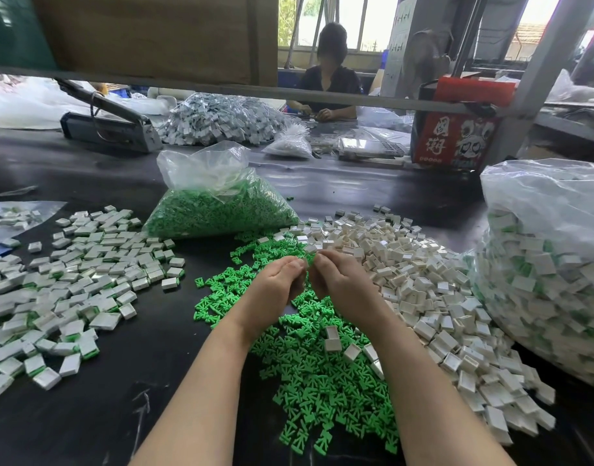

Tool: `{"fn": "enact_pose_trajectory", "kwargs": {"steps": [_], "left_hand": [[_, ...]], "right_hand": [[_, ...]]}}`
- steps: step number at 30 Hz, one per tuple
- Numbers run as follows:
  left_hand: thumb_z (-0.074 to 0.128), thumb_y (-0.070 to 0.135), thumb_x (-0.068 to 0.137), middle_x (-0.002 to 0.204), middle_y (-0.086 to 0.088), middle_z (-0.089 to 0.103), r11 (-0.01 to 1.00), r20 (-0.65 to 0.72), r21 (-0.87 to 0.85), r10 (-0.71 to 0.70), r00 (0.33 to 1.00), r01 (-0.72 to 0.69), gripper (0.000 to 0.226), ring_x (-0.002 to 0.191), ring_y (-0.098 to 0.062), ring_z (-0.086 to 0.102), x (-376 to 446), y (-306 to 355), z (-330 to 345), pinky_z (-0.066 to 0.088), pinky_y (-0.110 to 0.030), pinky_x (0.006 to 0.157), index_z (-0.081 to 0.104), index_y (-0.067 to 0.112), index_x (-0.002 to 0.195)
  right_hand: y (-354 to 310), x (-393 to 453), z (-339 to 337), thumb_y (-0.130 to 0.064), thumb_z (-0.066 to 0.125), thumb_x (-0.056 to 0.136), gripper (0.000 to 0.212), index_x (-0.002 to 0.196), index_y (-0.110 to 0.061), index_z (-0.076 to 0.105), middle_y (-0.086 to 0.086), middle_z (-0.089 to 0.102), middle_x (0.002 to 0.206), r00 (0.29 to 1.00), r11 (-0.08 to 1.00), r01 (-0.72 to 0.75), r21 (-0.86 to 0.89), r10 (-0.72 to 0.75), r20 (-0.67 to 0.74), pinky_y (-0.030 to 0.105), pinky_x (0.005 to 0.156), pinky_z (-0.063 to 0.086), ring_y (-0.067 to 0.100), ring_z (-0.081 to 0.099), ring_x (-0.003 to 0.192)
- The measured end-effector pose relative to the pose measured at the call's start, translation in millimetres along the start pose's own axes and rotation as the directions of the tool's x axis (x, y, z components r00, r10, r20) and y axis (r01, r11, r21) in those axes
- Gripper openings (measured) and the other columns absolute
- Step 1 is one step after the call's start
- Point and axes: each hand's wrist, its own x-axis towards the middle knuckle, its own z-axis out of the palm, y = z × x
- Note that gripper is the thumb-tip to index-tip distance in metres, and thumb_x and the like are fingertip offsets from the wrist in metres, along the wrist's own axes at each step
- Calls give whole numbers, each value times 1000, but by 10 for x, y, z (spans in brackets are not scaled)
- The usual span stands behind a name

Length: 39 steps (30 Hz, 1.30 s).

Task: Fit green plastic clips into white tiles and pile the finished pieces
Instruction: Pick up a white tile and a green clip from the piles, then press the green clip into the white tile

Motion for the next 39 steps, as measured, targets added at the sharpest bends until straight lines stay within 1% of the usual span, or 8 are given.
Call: {"fn": "enact_pose_trajectory", "kwargs": {"steps": [3,8,12,15,22,29,33,39], "left_hand": [[44,36,94,70,3,43,999,18,33,24,1000,-25,25,64,-9,40,1,17,7,36,-20,61,53,14,84],[46,36,93,74,-3,43,1000,42,6,15,999,-15,25,71,-16,41,7,15,34,38,-29,68,57,16,82],[42,22,104,69,6,48,1000,28,-2,22,999,-22,26,67,-7,45,21,-18,68,42,-13,59,57,11,86],[40,22,105,71,10,60,999,11,40,4,1000,-4,30,71,-2,55,10,-13,79,46,-12,60,63,11,90],[36,19,107,72,5,53,998,8,55,31,999,-31,28,64,0,51,-10,42,139,43,-12,59,57,8,92],[38,14,106,62,17,62,998,31,-51,34,999,-32,33,62,7,57,-23,70,154,47,-10,63,59,14,81],[39,15,106,63,19,62,997,56,-63,38,998,-35,32,65,8,58,-29,80,150,47,-9,65,62,15,83],[41,19,106,66,16,61,999,58,14,47,997,-48,31,67,2,56,-20,58,120,47,-12,65,62,13,85]], "right_hand": [[-6,-4,3,-16,38,104,38,69,-8,49,10,49,63,1000,999,6,40,-5,-9,37,59,37,17,43,57],[32,2,27,-14,39,104,40,64,-16,43,1,43,58,999,990,-39,139,44,-27,35,58,32,15,38,54],[59,5,60,-14,39,104,43,62,-18,43,-7,41,53,996,984,-59,167,69,-52,33,55,30,11,35,51],[74,21,90,-16,39,104,42,62,-19,44,-4,41,57,995,993,-49,111,59,-86,39,61,30,15,35,57],[96,17,133,-17,39,104,42,63,-17,45,-2,47,59,985,1000,-20,-9,18,-170,49,63,43,20,44,60],[109,16,94,-16,38,103,37,69,-10,49,6,46,63,989,995,-19,96,33,-143,54,64,41,23,41,64],[103,1,20,-12,40,103,34,70,-14,46,-2,42,60,994,945,-79,316,98,-42,40,64,34,22,37,63],[77,-23,-52,-9,41,103,31,72,-11,48,-7,41,57,993,942,-114,316,108,37,20,56,34,4,37,53]]}}
